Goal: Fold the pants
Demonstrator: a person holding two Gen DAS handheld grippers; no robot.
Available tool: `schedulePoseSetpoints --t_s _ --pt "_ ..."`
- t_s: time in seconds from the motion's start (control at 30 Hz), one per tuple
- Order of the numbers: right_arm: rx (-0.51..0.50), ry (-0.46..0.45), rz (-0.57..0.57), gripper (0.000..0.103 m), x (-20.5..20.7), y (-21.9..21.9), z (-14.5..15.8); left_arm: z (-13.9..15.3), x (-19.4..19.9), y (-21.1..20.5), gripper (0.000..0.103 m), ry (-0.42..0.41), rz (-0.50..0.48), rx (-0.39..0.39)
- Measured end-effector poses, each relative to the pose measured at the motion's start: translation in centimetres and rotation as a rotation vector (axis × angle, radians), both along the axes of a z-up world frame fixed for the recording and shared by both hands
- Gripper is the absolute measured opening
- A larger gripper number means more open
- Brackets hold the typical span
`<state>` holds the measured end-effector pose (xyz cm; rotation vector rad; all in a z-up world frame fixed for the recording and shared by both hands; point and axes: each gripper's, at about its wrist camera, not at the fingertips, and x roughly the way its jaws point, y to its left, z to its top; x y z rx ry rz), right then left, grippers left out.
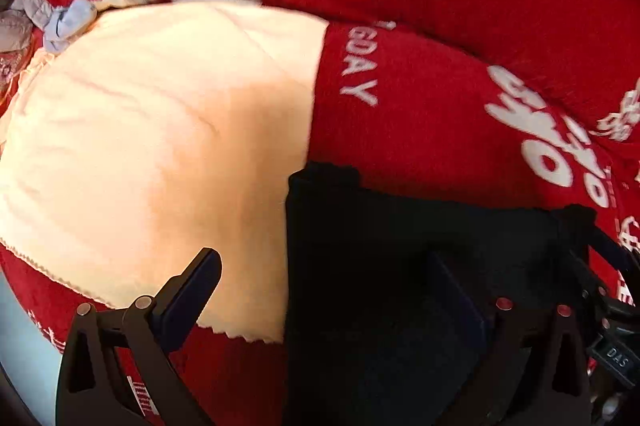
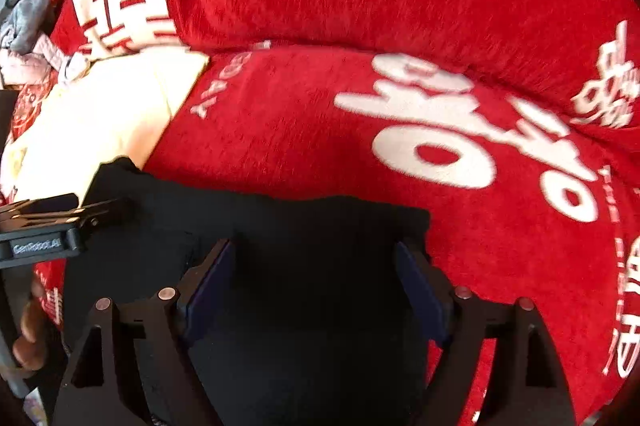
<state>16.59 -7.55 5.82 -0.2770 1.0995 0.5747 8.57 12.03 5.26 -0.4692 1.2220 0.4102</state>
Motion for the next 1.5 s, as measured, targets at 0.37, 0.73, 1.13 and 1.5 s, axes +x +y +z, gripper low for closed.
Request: schedulePoseSetpoints --t_s 0.37,0.73,1.13,1.5 --pt "-0.162 0.004 0.001 0.089 -1.9 1.2 -1.1 -1.4 -1.6 -1.0 0.103 0.032 0.01 -0.076" --pt "-0.11 -0.112 0.051 0.101 -11.9 -3.0 -1.3 -0.5 -8.0 -4.7 0.103 -0.037 -0.059 0.004" --pt "0.018 -0.091 0.048 0.102 -15.8 -5.4 0.8 1.2 -12.0 -6.4 0.103 -0.05 -0.051 0.102" --pt "0.021 -0.046 -0.033 0.099 -14.0 -6.7 1.5 0.5 -11.7 -6.4 0.103 -0.031 -0.074 0.088"
